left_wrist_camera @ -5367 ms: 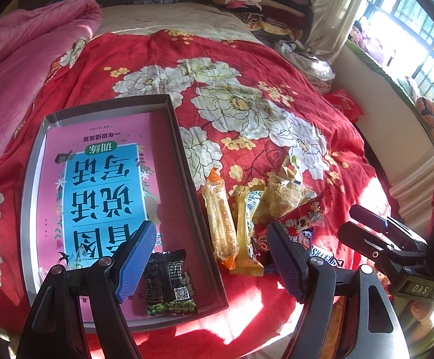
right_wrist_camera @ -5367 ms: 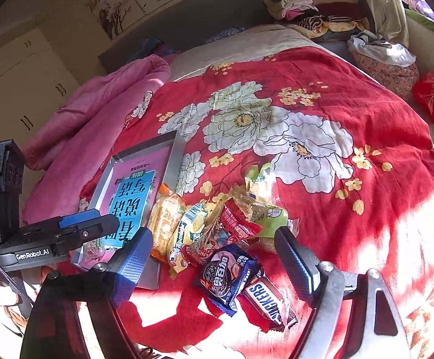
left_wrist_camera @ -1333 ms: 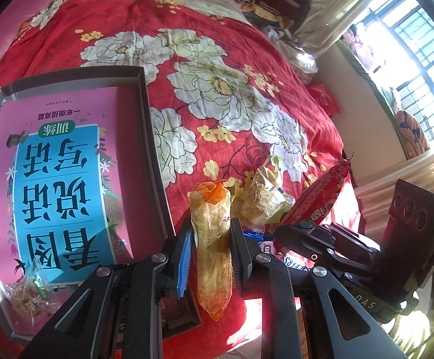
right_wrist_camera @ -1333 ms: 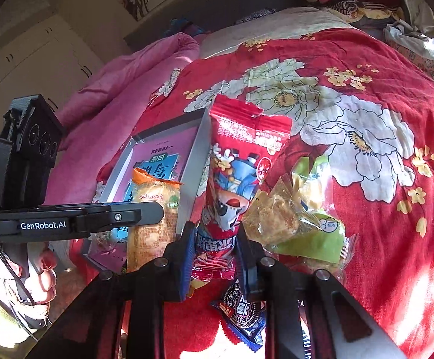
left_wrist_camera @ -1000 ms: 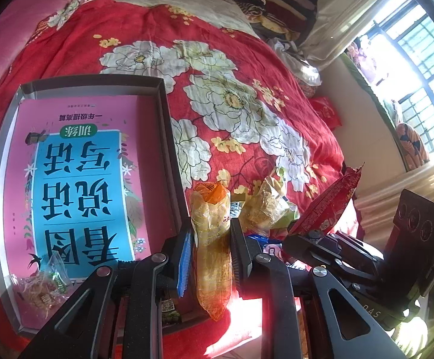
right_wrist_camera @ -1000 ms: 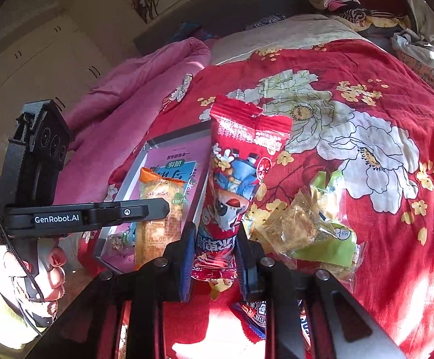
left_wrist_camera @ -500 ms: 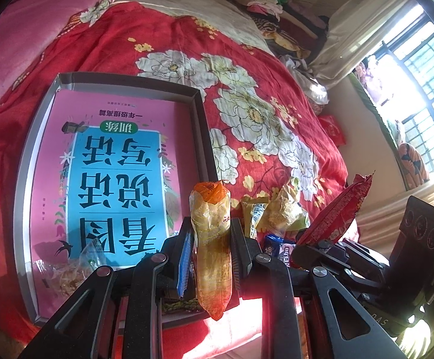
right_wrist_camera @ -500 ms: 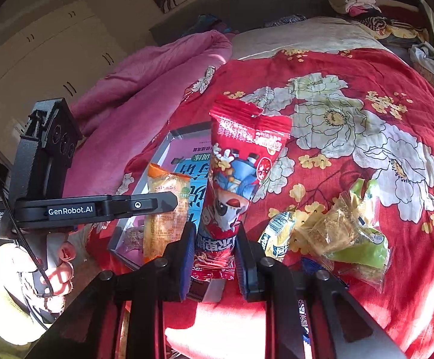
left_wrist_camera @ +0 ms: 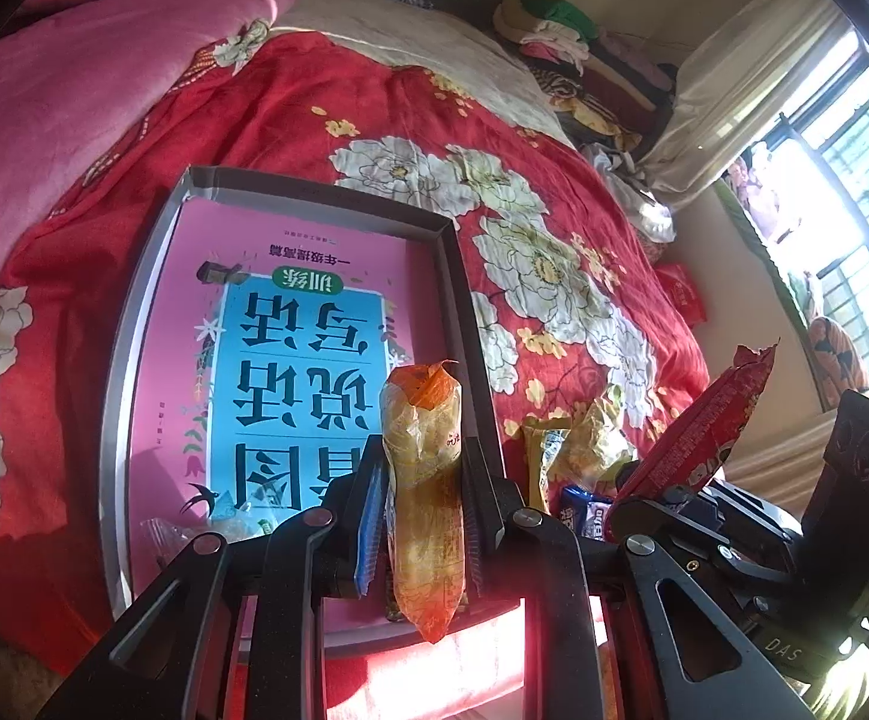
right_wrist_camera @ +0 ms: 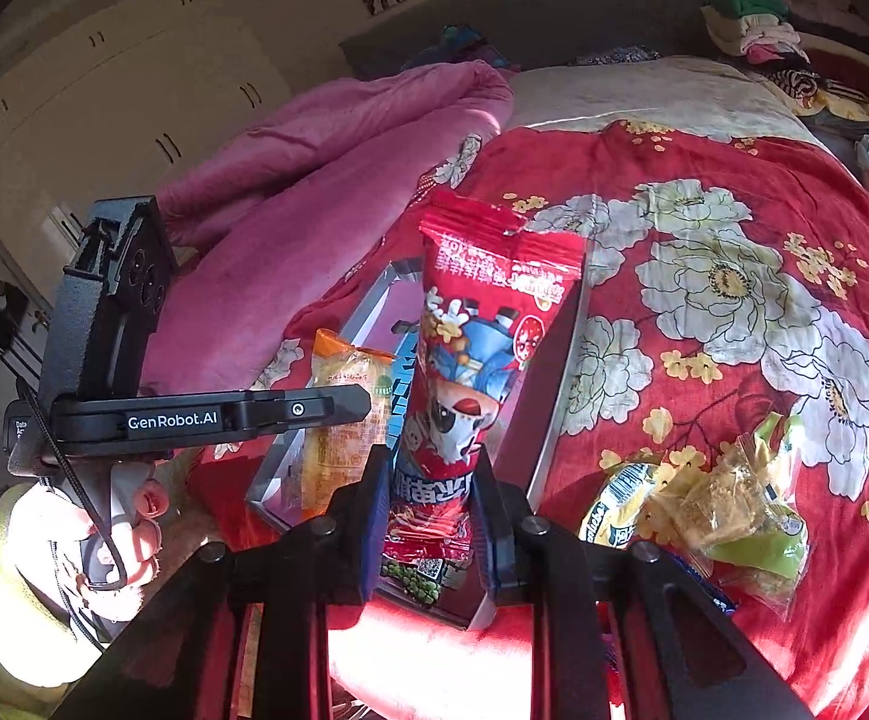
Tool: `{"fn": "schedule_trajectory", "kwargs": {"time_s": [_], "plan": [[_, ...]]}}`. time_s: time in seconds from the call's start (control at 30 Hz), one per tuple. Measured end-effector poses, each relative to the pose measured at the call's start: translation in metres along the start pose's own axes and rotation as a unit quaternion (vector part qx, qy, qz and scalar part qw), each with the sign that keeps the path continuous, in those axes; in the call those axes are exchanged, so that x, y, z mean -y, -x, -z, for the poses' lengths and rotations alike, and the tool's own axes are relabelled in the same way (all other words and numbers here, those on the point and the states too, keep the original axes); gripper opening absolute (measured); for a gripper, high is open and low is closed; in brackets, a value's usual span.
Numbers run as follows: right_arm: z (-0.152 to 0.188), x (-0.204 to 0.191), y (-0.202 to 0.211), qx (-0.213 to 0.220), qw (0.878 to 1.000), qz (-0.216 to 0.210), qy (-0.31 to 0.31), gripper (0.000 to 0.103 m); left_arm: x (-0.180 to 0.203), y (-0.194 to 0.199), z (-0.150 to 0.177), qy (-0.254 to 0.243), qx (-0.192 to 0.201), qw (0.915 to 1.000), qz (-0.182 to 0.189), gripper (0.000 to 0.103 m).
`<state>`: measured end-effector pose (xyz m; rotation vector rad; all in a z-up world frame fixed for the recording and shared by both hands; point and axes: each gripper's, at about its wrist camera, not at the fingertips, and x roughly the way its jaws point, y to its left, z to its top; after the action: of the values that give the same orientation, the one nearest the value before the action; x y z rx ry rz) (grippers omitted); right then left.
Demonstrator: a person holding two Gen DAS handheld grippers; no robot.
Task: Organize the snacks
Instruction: 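Carry the corn sticks with the left tool while the right tool carries the red bag over the tray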
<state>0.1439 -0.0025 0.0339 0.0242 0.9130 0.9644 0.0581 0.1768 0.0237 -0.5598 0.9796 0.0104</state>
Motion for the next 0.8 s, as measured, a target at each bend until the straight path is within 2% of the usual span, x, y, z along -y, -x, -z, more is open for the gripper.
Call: {"fn": "schedule_trajectory", "kwargs": {"time_s": [0.53, 0.8], "plan": [[-0.032, -0.024, -0.015, 0.0, 0.999, -0.016, 0.03, 0.025, -0.024, 0.027, -0.003, 0.026, 0.032, 0.999, -0.016, 0.024], [-0.033, -0.025, -0.021, -0.004, 1.0, -0.015, 0.026, 0.025, -0.04, 0.042, -0.002, 0.042, 0.048, 0.9976, -0.027, 0.024]]}}
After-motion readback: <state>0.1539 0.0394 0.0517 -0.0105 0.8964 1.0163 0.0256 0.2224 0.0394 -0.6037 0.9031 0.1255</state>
